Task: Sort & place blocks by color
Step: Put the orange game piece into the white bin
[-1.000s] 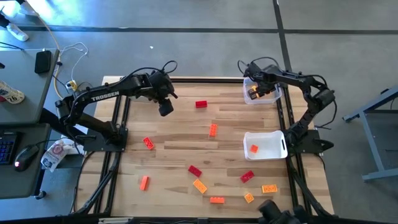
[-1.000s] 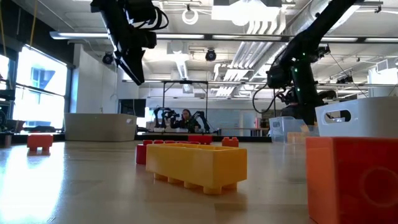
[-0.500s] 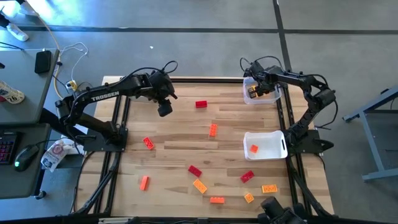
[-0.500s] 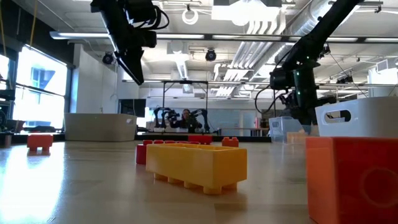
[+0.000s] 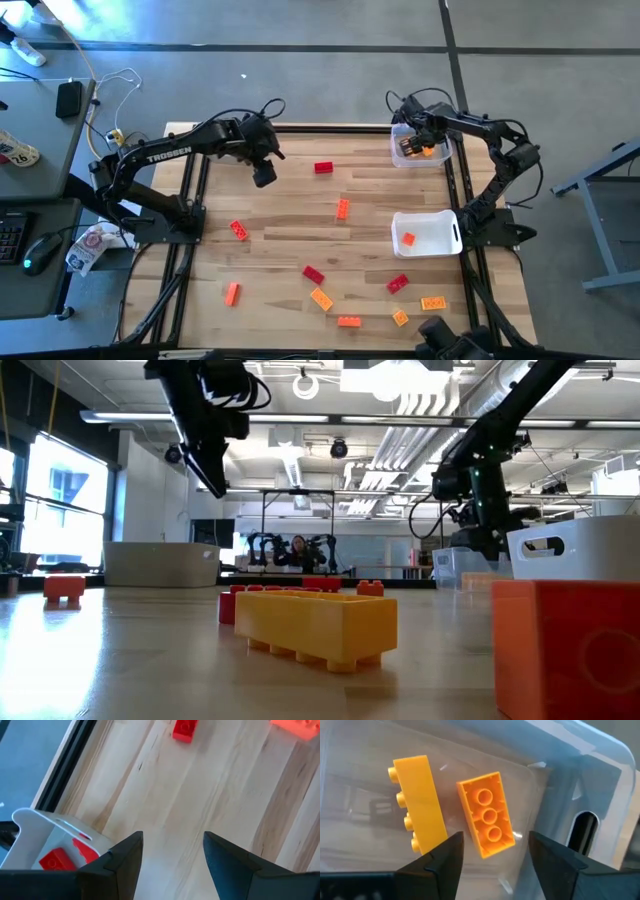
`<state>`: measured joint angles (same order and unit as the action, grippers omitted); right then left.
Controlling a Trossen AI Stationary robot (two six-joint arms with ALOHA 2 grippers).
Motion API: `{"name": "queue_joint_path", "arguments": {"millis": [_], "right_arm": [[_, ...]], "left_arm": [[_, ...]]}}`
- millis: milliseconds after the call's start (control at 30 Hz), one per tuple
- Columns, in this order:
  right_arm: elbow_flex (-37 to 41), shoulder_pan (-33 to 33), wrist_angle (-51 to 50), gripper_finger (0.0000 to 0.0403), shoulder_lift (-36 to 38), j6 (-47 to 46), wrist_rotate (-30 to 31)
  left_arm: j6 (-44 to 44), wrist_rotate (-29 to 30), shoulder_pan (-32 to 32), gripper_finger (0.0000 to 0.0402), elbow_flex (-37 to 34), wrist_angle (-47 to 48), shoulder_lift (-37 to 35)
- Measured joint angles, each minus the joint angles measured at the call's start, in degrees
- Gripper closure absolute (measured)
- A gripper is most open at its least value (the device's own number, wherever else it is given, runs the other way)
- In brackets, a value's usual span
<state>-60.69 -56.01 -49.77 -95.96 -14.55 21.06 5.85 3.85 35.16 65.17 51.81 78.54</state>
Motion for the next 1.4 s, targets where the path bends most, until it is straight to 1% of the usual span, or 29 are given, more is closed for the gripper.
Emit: {"name": "queue_joint_path", "arguments": {"millis": [133,300,400,533,667,833,933,1200,1400], "right_arm": [[-1.02,1.29,-2.01,0.0204,0.02,-0.15,0.26],[-2.49,3.73,-5.07,0.0208,0.02,-0.91,2.54],[-3.60,5.37,-7.55,0.0209,0.02,-2.06,3.64],[-5.24,7.83,-10.48,0.0209,0.04,-2.29,4.62],[-7.03,10.41,-13.16,0.0209,0.07,-3.45,5.81],[-8.69,13.76,-14.30,0.0209,0.07,-3.35,5.83],[-9.76,15.67,-15.02,0.0209,0.07,-3.41,5.64],[-13.89,20.78,-15.71,0.0209,0.09,-3.60,4.41],[-18.14,24.23,-15.66,0.0208,0.09,-3.63,3.34]], "left_arm": [[1.21,0.06,0.00,0.0191,0.00,2.03,0.00],[-0.55,-1.16,0.00,0.0174,0.00,4.98,0.00],[2.76,-1.92,-0.54,0.0173,0.00,8.20,0.00],[10.36,-1.93,-2.67,0.0175,0.00,11.26,0.00],[15.76,-2.11,-6.16,0.0176,0.01,12.11,0.00],[18.82,-5.21,-11.27,0.0176,0.00,15.22,0.00],[20.36,-5.13,-14.96,0.0176,0.00,17.91,0.00],[18.30,-4.70,-24.27,0.0177,0.01,18.83,0.00],[18.34,-4.34,-30.77,0.0177,0.00,18.84,0.00]]}}
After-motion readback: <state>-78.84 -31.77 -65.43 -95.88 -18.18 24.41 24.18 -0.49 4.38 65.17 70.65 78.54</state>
